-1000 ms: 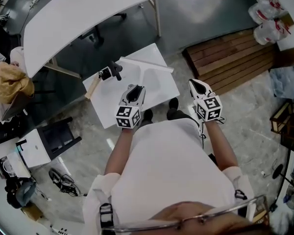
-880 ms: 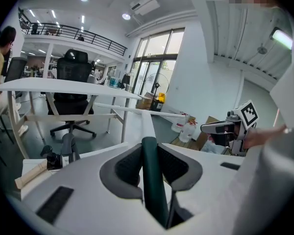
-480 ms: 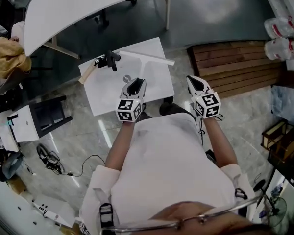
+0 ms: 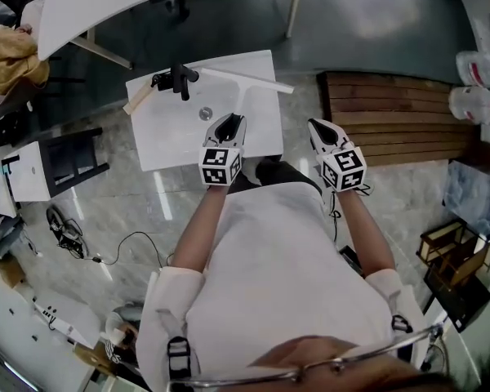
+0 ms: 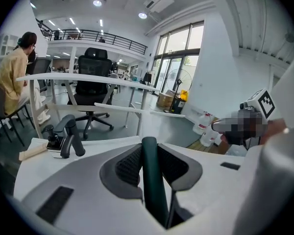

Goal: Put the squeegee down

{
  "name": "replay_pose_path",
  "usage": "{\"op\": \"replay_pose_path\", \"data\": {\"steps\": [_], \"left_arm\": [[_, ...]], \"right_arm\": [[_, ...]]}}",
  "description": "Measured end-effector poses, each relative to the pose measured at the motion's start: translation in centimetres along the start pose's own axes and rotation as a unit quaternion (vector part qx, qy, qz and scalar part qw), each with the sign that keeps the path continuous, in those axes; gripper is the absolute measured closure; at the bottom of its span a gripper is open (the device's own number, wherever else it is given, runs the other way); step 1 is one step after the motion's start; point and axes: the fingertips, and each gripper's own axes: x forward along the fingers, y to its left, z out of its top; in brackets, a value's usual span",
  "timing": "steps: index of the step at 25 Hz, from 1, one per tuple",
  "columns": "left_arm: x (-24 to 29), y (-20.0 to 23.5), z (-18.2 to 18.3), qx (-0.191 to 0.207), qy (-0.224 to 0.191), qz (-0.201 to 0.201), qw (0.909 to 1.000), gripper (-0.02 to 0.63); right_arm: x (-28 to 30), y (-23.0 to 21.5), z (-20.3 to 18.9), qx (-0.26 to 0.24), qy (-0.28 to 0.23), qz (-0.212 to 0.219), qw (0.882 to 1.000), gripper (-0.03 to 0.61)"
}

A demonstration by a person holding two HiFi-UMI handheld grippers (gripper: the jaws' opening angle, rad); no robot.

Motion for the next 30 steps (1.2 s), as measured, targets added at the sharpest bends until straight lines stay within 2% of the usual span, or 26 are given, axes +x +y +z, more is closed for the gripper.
{"op": "replay_pose_path", "data": {"steps": [6,12,17,22,30], "left_arm": [[1.7,0.2,-1.2,-0.026,0.013,0.016,0.9994,0.517],[4.0,1.5,-2.9,-0.08,0.025,0.029,0.9961,0.517],[6.3,2.6,-4.2,-0.089,0.039,0.056,0.9937,0.517],[8.6,3.3,-6.0,-0.103,0.062,0.062,0.9908,0.517],[11.2,4.7,-8.5,-0.138,0.084,0.093,0.9824,0.517]], "right_arm": [[1.0,-0.4,-0.6,0.002,0.016,0.013,1.0,0.572],[2.1,-0.6,-0.8,0.006,0.025,0.008,1.0,0.572],[2.9,-1.2,-0.8,0.01,0.037,0.004,0.999,0.573],[4.3,-1.3,-1.0,0.002,0.048,0.004,0.999,0.572],[5.8,-1.3,-1.7,0.004,0.065,0.008,0.998,0.572]]}}
